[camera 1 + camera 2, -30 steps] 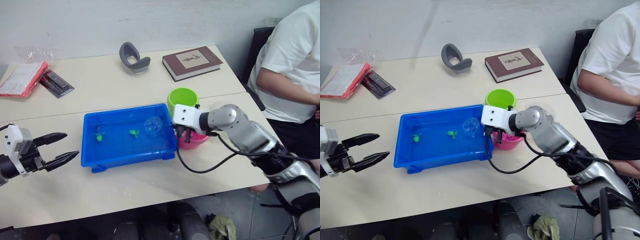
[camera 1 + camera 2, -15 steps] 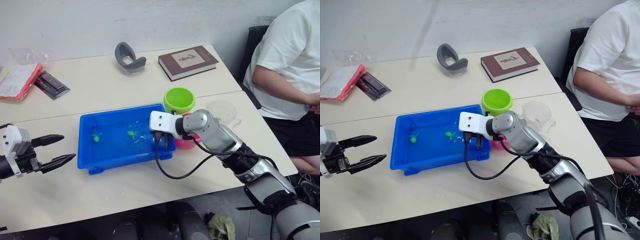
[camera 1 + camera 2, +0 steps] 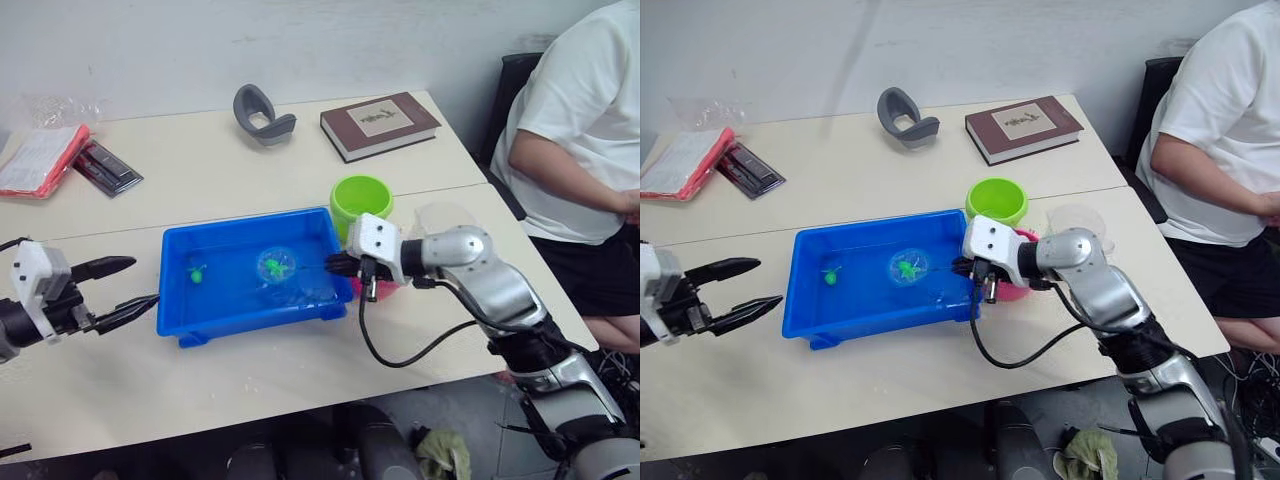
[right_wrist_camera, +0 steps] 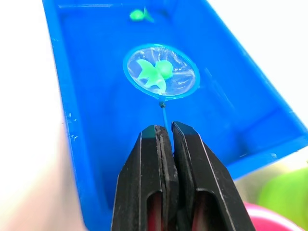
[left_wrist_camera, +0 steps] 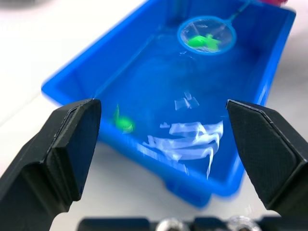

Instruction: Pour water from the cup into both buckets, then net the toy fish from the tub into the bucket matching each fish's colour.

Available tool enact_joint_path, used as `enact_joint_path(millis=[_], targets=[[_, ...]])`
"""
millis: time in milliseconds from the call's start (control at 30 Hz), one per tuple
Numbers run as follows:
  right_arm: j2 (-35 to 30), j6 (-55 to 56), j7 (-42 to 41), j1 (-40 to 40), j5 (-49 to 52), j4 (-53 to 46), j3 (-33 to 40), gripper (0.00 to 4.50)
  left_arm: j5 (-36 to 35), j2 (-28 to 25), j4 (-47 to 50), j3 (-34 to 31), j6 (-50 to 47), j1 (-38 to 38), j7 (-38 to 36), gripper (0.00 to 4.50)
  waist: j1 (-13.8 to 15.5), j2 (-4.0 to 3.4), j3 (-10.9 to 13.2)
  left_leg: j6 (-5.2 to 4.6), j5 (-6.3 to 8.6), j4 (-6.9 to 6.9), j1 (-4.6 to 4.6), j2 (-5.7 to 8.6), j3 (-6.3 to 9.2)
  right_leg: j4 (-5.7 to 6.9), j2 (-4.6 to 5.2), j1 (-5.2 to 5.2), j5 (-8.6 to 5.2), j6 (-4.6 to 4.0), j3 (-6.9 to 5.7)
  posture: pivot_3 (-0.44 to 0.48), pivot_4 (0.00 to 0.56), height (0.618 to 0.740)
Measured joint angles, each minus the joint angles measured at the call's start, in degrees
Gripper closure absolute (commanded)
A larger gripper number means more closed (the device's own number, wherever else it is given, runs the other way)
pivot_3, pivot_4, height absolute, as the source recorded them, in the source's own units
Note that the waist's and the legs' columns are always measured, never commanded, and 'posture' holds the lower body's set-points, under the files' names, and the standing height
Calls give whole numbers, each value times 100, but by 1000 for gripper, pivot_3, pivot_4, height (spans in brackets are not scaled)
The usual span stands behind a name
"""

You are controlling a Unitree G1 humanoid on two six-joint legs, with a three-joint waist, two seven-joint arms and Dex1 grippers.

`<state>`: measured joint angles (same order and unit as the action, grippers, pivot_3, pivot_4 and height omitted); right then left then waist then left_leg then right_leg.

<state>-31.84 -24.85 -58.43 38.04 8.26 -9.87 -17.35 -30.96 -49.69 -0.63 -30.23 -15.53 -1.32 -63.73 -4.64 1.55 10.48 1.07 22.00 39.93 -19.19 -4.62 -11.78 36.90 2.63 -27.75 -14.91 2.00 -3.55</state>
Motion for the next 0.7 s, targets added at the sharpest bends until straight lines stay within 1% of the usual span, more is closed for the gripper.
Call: enact_joint_path(millis=[133,233,333,367,400,433,500,533,567,633,700], targets=[[-76,174,51,-286,204,-153,418,4500,-112,151,233,179,-94,-233,109,42,-14,0,0,5,1,0,4,-5,-4,1,-8,0,-1,-2,6,0,150,740],[-71,-141,427,-430,247,-195,710,4500,-135,220,273,387,-140,-439,158,42,-4,0,0,6,0,3,4,-5,-3,4,-8,0,-1,-3,9,0,150,740],[-142,-200,520,-558,310,-300,905,4500,-135,242,256,572,-145,-599,163,42,-8,0,0,6,1,1,1,-4,15,1,-1,6,-1,-3,8,0,150,740],[-146,-205,524,-581,335,-336,910,4500,-135,248,253,620,-145,-649,162,42,-19,0,0,6,0,2,-2,-5,49,-2,6,17,-1,-2,8,0,150,740],[-148,-204,527,-612,355,-357,917,4500,-134,272,238,680,-145,-718,160,42,-45,-11,9,-2,-9,-3,-50,17,207,0,73,71,-1,0,-36,0,150,740],[-155,-204,532,-655,369,-361,918,4500,-134,286,234,743,-137,-801,156,42,-76,-20,14,-8,-45,-34,-53,63,363,-39,116,137,-1,2,-138,0,150,740],[-167,-205,548,-674,394,-386,926,4500,-133,294,203,813,-130,-866,154,42,-92,-34,22,-24,-127,-100,-81,129,565,-107,215,223,4,12,-313,0,150,740],[-170,-204,574,-680,417,-454,953,4500,-131,296,194,831,-128,-909,154,42,-59,-39,21,-24,-167,-91,-95,163,649,-103,263,212,5,14,-391,0,150,740],[-168,-202,595,-680,448,-489,978,4500,-131,316,184,839,-128,-917,154,42,26,-43,25,-24,-168,-74,-116,164,634,-94,267,185,4,13,-384,0,150,740],[-175,-192,609,-742,489,-549,1045,4500,-127,340,165,897,-128,-923,146,42,225,-46,27,-41,-178,-72,-118,189,635,-96,287,185,6,16,-378,0,150,740],[-211,-171,609,-762,514,-568,1106,4500,-127,342,157,909,-128,-931,137,42,340,-46,27,-54,-176,-69,-113,198,636,-106,292,198,13,27,-377,0,150,740]])
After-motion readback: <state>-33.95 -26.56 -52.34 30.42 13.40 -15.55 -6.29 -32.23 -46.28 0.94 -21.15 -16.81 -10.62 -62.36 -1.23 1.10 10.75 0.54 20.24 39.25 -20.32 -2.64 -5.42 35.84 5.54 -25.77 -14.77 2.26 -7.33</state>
